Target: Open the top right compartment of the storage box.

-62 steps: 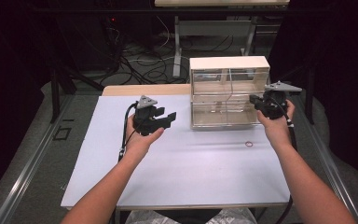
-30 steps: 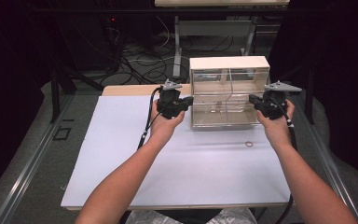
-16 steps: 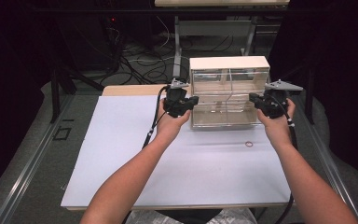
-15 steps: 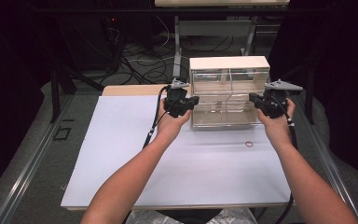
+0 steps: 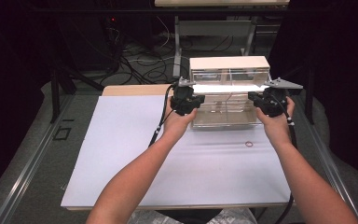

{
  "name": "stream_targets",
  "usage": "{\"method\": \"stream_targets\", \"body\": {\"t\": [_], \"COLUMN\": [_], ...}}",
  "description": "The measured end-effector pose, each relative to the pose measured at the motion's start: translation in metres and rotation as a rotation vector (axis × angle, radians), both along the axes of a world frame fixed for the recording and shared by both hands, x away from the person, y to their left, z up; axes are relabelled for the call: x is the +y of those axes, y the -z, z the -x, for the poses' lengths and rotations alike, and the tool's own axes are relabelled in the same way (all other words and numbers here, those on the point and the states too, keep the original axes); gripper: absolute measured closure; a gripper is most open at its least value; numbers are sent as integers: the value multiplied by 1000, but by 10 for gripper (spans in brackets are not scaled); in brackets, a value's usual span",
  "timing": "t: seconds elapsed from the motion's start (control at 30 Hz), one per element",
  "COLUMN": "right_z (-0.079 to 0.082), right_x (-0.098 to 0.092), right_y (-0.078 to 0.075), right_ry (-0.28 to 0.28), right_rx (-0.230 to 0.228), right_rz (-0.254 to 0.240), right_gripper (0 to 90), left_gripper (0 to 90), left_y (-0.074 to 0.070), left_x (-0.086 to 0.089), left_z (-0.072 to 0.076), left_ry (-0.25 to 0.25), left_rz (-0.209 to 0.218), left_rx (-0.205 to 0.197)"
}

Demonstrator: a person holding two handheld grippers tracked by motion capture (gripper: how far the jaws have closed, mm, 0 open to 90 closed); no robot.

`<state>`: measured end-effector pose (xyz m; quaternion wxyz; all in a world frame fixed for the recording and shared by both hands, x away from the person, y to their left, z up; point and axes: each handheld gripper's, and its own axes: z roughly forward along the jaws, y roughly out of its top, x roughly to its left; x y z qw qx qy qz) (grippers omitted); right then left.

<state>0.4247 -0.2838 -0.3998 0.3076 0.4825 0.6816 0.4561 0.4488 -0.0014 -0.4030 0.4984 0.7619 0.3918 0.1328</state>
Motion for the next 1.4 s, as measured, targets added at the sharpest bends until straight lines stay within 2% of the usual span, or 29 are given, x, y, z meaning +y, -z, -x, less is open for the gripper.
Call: {"method": "stream_targets", "body": {"t": [0.13, 0.57, 0.83, 1.07, 1.4], "right_z": [0, 1, 3, 6, 16], "right_x": [-1, -4, 0, 3, 8], "right_y": [0, -6, -7, -7, -8], "right_ry": [-2, 1, -5, -11, -25], "right_rx": [-3, -20, -37, -24, -29], "right_rz": [2, 2, -13, -19, -16], "right_gripper": [900, 895, 845, 794, 671], "left_gripper": [900, 900, 900, 900, 900], "left_y": [-2, -7, -12, -15, -19], "left_x": [1, 5, 5, 5, 5], "left_z": [-3, -8, -8, -8, -7], "left_ry": [-12, -29, -33, -33, -35], "left_rz": [-6, 33, 40, 44, 51], "left_rx": [0, -1, -2, -8, -4]}}
